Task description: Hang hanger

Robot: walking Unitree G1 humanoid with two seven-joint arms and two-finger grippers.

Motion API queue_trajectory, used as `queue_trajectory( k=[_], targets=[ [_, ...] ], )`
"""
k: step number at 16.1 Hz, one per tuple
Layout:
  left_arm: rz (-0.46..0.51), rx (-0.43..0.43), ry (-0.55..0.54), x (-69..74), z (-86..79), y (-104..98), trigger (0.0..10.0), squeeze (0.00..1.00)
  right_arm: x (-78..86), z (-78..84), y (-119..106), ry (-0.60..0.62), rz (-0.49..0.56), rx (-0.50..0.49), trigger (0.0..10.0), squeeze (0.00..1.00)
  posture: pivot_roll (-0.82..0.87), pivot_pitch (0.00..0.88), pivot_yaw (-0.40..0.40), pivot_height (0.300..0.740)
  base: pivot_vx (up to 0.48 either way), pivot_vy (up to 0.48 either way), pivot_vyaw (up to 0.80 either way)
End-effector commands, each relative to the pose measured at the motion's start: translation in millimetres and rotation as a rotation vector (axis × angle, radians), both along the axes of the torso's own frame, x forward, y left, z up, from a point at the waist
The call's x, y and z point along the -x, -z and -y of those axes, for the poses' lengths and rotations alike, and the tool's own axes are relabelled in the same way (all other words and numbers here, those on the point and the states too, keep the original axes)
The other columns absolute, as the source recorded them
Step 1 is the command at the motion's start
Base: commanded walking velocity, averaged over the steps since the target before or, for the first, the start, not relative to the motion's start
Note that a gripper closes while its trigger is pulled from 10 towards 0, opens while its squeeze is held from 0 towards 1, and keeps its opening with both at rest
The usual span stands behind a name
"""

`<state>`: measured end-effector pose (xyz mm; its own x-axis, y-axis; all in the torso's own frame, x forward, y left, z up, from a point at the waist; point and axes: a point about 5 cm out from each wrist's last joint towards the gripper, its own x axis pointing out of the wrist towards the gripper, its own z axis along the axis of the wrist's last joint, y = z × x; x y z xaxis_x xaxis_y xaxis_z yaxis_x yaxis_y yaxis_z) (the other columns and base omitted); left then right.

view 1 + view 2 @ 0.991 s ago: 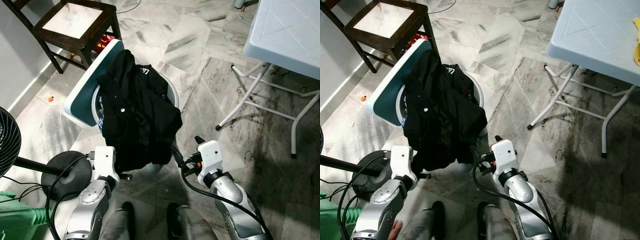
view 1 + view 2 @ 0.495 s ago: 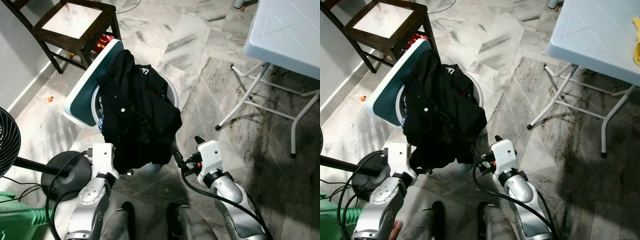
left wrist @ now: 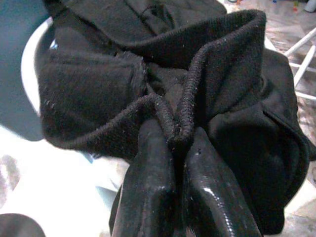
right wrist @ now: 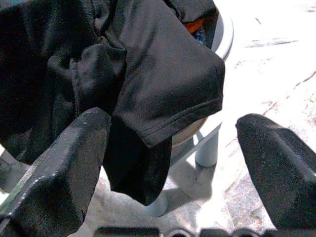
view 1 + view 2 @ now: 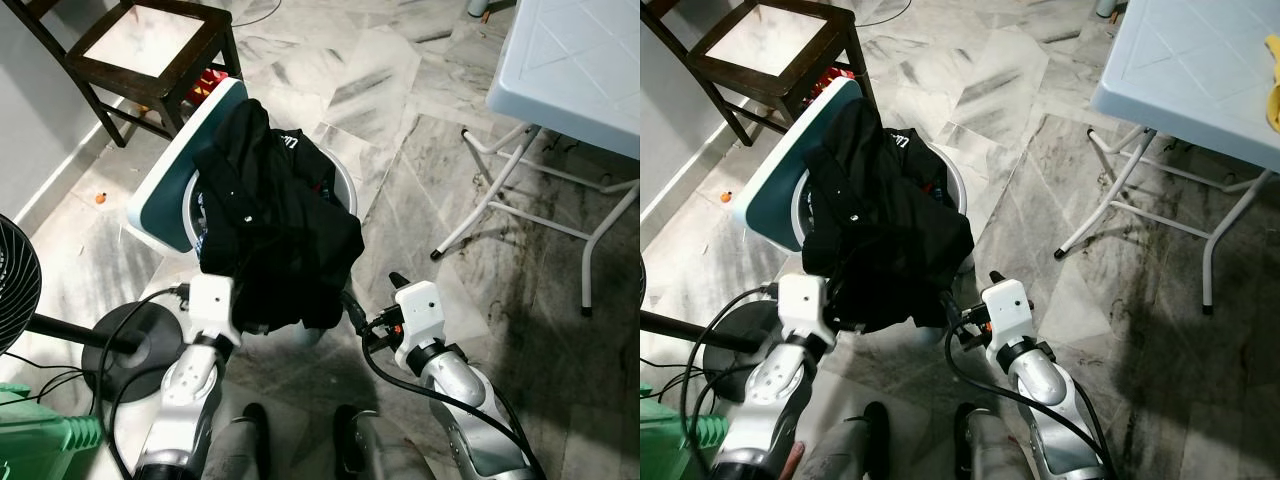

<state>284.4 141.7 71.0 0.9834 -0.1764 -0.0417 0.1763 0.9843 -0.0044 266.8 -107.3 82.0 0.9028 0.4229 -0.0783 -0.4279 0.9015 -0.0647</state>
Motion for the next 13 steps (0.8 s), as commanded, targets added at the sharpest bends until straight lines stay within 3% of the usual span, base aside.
queue_trajectory(
  k=[1, 6, 7, 10, 11, 12, 13],
  targets=[
    [0.019, -0.035, 0.011, -1.7, 1.9, 2, 0.0, 0.0, 4.8, -1.7, 5, -0.018, -0.026, 0.006, 10.0, 0.0, -0.07, 0.309, -0.042, 0.74, 0.0, 0.0, 0.0],
    [0.211, -0.229, 0.107, -41.4, 13.7, -33, 0.0, 0.0, 3.9, -1.5, 5, -0.023, -0.023, 0.01, 10.0, 0.0, -0.08, 0.303, -0.045, 0.74, 0.0, 0.0, 0.0],
    [0.189, -0.266, 0.141, -46.5, 17.2, -32, 0.0, 0.0, 3.7, -1.4, 5, -0.022, -0.023, 0.009, 10.0, 0.0, -0.08, 0.302, -0.043, 0.74, 0.0, 0.0, 0.0],
    [-0.06, -0.338, 0.269, -44.1, 26.3, 6, 0.0, 0.0, 5.1, -3.4, 5, -0.021, -0.024, 0.006, 10.0, 0.0, -0.09, 0.303, -0.039, 0.74, 0.0, 0.0, 0.0],
    [-0.07, -0.324, 0.265, -40.2, 26.7, 12, 1.7, 0.0, 5.5, -2.7, 5, -0.017, -0.024, 0.004, 10.0, 0.0, -0.1, 0.307, -0.038, 0.74, 0.0, 0.0, 0.0],
    [-0.085, -0.322, 0.254, -37.1, 26.0, 17, 10.0, 0.44, 6.4, -1.5, 5, -0.013, -0.026, 0.005, 10.0, 0.0, -0.1, 0.307, -0.038, 0.74, 0.0, 0.0, 0.0],
    [-0.083, -0.326, 0.241, -35.3, 24.6, 20, 10.0, 0.99, 7.0, -0.9, 6, -0.011, -0.027, 0.006, 10.0, 0.0, -0.1, 0.307, -0.038, 0.74, 0.0, 0.0, 0.0]
  ],
)
